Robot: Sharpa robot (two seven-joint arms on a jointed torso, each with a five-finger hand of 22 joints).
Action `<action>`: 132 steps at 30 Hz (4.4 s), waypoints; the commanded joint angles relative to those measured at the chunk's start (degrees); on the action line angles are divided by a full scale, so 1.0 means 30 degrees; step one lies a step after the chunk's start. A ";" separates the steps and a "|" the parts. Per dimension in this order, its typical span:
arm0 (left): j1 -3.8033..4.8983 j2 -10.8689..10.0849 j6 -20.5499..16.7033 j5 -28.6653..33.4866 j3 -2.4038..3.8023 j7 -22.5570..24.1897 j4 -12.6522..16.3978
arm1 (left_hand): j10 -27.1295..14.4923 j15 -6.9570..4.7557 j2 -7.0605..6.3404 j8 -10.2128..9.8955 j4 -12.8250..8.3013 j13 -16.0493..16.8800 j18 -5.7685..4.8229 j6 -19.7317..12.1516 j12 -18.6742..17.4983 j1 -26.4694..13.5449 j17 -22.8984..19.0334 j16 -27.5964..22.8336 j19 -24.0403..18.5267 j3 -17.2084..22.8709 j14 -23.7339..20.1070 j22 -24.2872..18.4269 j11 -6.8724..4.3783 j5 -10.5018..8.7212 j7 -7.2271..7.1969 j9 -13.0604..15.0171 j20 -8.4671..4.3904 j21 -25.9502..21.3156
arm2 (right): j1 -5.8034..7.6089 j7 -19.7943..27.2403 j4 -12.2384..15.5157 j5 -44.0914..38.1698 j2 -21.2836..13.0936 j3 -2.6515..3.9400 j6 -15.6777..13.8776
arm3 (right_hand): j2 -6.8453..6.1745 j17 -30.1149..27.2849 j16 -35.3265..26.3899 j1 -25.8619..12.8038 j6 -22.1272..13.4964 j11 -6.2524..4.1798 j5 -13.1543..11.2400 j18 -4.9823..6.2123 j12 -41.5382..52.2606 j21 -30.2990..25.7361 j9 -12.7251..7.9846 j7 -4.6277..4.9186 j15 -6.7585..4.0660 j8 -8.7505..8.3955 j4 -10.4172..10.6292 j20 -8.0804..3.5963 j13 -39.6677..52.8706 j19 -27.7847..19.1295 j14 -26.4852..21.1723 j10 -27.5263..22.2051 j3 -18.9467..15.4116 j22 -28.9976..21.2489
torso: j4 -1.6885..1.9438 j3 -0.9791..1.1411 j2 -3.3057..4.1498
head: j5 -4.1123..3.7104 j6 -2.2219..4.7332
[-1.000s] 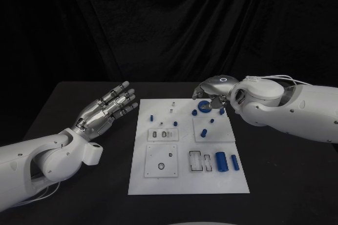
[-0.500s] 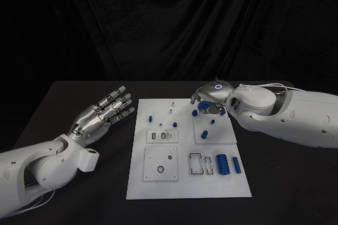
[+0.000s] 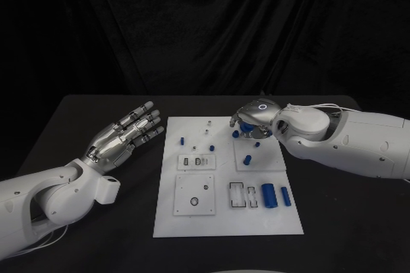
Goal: Assemble the parts on the task board
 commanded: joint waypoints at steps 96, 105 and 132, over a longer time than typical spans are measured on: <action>0.0017 0.0545 0.1237 -0.0044 -0.0053 0.0138 -0.0942 | -0.0139 0.0254 0.0087 0.0545 -0.0486 -0.0014 0.0360 0.1308 0.0511 -0.0429 0.0028 0.0007 -0.0082 0.0642 -0.0015 0.0015 0.0461 0.0144 0.0966 0.0234 0.0269 0.0036 | 0.0154 0.2724 -0.2187 0.3367 0.1803 0.0084 -0.1537 | -0.0343 0.7333 0.3798 0.0555 0.6167 -0.1321 -0.0579 -0.0888 -0.4940 0.1594 0.3945 0.1446 -0.0911 -0.0023 -0.0848 -0.0948 -0.0519 0.2574 0.3466 0.8374 0.3887 0.3613 | -0.0140 -0.0069 -0.0502 | 0.0119 -0.0365; 0.0017 0.0700 0.1258 -0.0044 -0.0053 0.0157 -0.1055 | -0.0139 0.0254 0.0087 0.0545 -0.0486 -0.0014 0.0360 0.1308 0.0511 -0.0429 0.0028 0.0007 -0.0082 0.0642 -0.0015 0.0015 0.0461 0.0144 0.0966 0.0234 0.0269 0.0036 | 0.0422 0.2920 -0.3273 0.3455 0.3143 0.0096 -0.1220 | -0.0328 0.7359 0.3802 0.0503 0.6114 -0.1290 -0.0570 -0.0891 -0.5087 0.1599 0.3954 0.1462 -0.0881 -0.0131 -0.0804 -0.0914 -0.0551 0.2587 0.3479 0.8380 0.3903 0.3629 | -0.0078 -0.0121 -0.0503 | 0.0107 -0.0368; 0.0017 0.0893 0.1305 -0.0044 -0.0053 0.0018 -0.1285 | -0.0124 0.0265 0.0071 0.0573 -0.0529 -0.0010 0.0363 0.1365 0.0570 -0.0466 0.0030 0.0014 -0.0085 0.0687 -0.0008 0.0014 0.0479 0.0144 0.1020 0.0242 0.0292 0.0034 | -0.0398 0.3318 -0.6987 0.3470 0.6155 0.0244 -0.1882 | -0.0271 0.7264 0.3699 0.0444 0.5782 -0.1141 -0.0460 -0.0867 -0.5829 0.1538 0.3967 0.1540 -0.0767 -0.0739 -0.0741 -0.0787 -0.0696 0.2519 0.3393 0.8296 0.4060 0.3580 | 0.0187 -0.0125 -0.0374 | -0.0207 -0.0377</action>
